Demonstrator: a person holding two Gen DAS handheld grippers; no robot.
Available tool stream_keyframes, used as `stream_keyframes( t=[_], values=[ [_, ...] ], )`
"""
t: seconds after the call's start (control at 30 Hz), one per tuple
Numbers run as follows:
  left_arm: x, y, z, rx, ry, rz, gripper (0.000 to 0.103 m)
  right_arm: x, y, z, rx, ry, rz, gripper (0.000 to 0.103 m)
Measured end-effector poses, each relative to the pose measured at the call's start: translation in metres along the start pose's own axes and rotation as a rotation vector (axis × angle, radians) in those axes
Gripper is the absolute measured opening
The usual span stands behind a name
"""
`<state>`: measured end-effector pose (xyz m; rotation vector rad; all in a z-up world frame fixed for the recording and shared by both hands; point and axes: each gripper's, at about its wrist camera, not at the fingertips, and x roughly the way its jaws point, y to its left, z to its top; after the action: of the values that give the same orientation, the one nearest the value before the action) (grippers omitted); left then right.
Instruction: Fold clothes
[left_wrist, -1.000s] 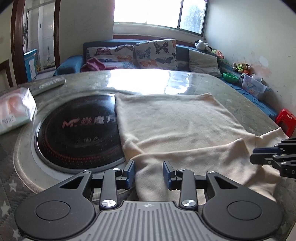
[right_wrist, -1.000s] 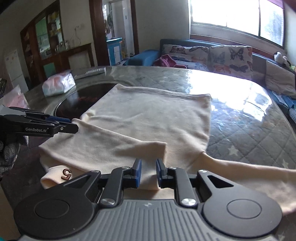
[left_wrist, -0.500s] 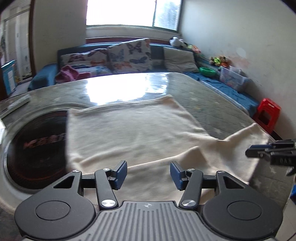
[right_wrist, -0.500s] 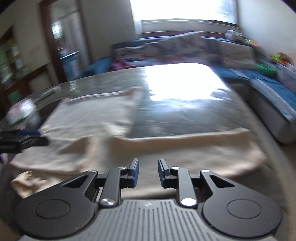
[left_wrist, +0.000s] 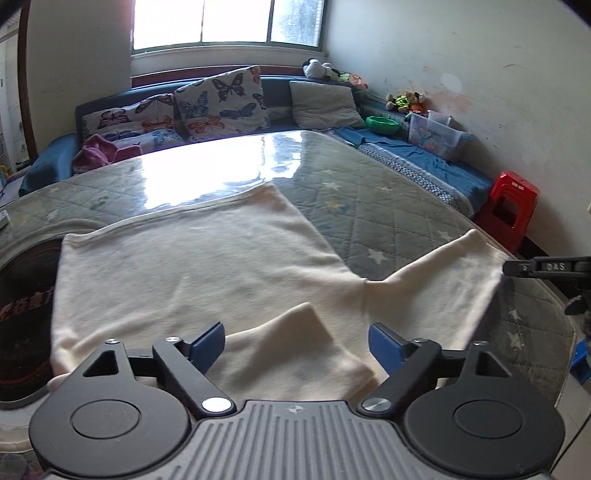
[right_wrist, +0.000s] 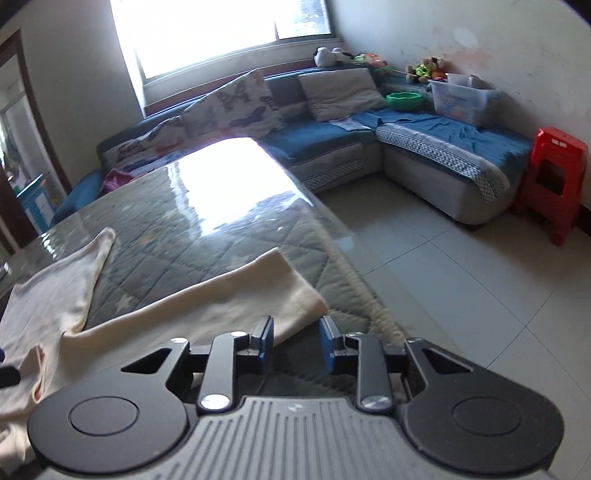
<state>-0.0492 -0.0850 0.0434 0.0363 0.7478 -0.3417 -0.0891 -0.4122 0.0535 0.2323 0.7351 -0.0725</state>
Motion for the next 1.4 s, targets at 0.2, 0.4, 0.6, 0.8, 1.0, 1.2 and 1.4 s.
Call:
stream_keyframes(
  t=[0.2,0.4,0.6,0.8,1.0,1.2,1.4],
  values=[
    [0.003,-0.011,0.001,0.011,0.000,-0.010,0.099,0.007,-0.006,0.001,0.032,-0.016,-0.004,0.030],
    [0.005,-0.015,0.002,0.011,0.001,-0.011,0.102,0.013,-0.011,0.002,0.058,-0.031,-0.008,0.025],
    [0.006,-0.016,0.001,0.013,0.004,-0.008,0.103,0.008,-0.013,0.002,0.081,-0.038,0.034,0.009],
    [0.003,-0.010,0.001,-0.003,-0.006,0.000,0.103,-0.013,0.001,0.010,0.087,-0.052,0.179,0.006],
    [-0.007,0.007,0.002,-0.050,-0.032,0.021,0.103,-0.025,0.042,0.015,0.044,-0.016,0.381,0.005],
    [-0.022,0.033,0.003,-0.134,-0.067,0.040,0.102,-0.024,0.105,0.011,-0.059,0.062,0.578,0.004],
    [-0.029,0.039,0.004,-0.176,-0.087,0.017,0.102,-0.029,0.151,0.000,-0.186,0.072,0.642,0.011]
  ],
)
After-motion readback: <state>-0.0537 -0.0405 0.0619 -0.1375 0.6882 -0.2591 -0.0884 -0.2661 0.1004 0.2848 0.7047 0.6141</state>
